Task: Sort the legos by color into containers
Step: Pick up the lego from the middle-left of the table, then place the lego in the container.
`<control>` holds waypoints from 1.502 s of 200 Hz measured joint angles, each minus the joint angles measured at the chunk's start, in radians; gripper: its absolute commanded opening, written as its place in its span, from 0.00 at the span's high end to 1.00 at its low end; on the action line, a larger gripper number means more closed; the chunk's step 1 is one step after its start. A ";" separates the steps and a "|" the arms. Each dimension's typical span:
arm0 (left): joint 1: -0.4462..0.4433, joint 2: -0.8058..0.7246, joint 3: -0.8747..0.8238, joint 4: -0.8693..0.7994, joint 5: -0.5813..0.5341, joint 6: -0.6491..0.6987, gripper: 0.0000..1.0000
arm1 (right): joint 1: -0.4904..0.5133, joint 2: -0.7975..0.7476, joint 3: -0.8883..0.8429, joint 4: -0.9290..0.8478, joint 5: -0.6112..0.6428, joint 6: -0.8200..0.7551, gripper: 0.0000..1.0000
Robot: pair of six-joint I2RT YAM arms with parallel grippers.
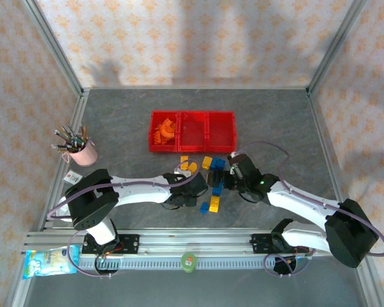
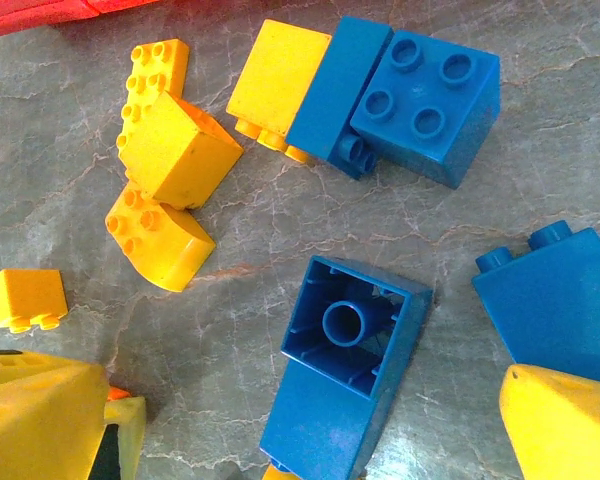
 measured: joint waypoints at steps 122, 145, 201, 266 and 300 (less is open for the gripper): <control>0.000 -0.043 -0.004 -0.020 -0.022 -0.015 0.64 | 0.000 0.000 0.015 -0.008 0.003 0.000 0.00; 0.003 -0.104 0.015 -0.060 -0.056 -0.015 0.64 | 0.000 0.000 0.054 -0.012 0.003 0.001 0.00; 0.174 -0.198 0.171 -0.140 -0.163 0.069 0.64 | 0.000 0.018 0.166 -0.017 0.021 0.034 0.00; 0.443 -0.066 0.428 -0.105 -0.255 0.255 0.64 | -0.003 0.145 0.267 -0.001 0.034 0.065 0.00; 0.531 0.105 0.535 -0.072 -0.257 0.318 0.64 | -0.003 0.186 0.278 0.007 0.043 0.080 0.00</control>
